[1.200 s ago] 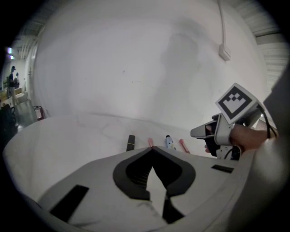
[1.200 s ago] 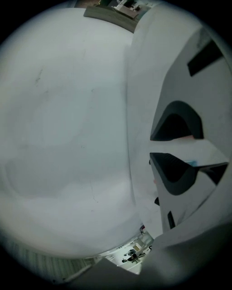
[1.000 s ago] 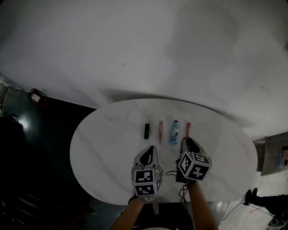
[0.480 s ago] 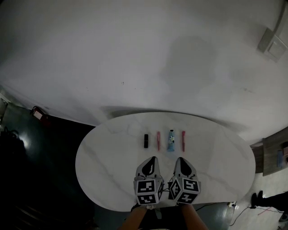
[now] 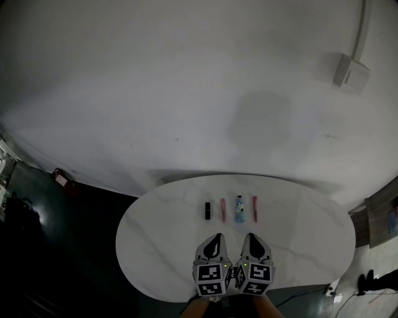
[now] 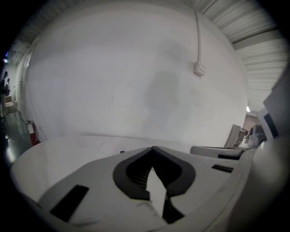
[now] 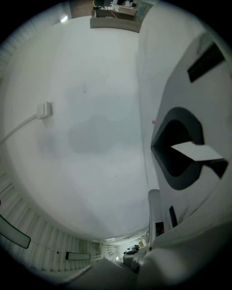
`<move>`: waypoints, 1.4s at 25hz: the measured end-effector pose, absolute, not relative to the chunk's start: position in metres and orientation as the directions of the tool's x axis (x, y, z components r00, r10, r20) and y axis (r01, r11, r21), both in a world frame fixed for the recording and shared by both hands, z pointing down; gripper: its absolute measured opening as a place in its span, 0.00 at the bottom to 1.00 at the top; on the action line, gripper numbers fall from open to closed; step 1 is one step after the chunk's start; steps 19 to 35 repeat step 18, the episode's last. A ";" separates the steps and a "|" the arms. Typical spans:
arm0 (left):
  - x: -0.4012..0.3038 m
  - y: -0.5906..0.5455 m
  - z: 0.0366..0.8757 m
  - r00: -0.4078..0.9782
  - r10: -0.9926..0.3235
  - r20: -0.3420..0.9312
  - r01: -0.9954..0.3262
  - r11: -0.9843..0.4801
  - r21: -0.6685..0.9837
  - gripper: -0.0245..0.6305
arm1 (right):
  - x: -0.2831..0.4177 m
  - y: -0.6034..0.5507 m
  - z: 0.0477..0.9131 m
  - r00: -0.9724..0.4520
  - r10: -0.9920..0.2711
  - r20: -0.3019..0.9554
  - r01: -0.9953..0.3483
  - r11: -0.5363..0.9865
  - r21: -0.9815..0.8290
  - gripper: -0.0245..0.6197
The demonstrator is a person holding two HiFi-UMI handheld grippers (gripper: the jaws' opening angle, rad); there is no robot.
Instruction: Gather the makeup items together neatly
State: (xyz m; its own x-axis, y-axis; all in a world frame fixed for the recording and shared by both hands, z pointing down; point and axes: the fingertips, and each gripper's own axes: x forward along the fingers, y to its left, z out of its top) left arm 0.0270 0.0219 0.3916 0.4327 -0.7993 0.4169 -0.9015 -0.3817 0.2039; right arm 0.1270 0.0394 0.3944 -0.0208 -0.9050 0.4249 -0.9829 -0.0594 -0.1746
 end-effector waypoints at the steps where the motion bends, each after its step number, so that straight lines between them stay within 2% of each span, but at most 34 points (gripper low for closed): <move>1: 0.027 0.024 0.391 0.431 -0.800 0.416 -0.902 -0.382 0.201 0.10 | 0.127 0.042 0.392 -0.020 -0.908 0.418 -0.983 -0.058 -0.173 0.05; 18: 0.045 0.037 0.375 0.488 -0.794 0.361 -0.869 -0.479 0.120 0.10 | 0.135 0.058 0.378 -0.070 -0.942 0.329 -0.984 0.010 -0.180 0.05; 35: 0.045 0.037 0.375 0.488 -0.794 0.361 -0.869 -0.479 0.120 0.10 | 0.135 0.058 0.378 -0.070 -0.942 0.329 -0.984 0.010 -0.180 0.05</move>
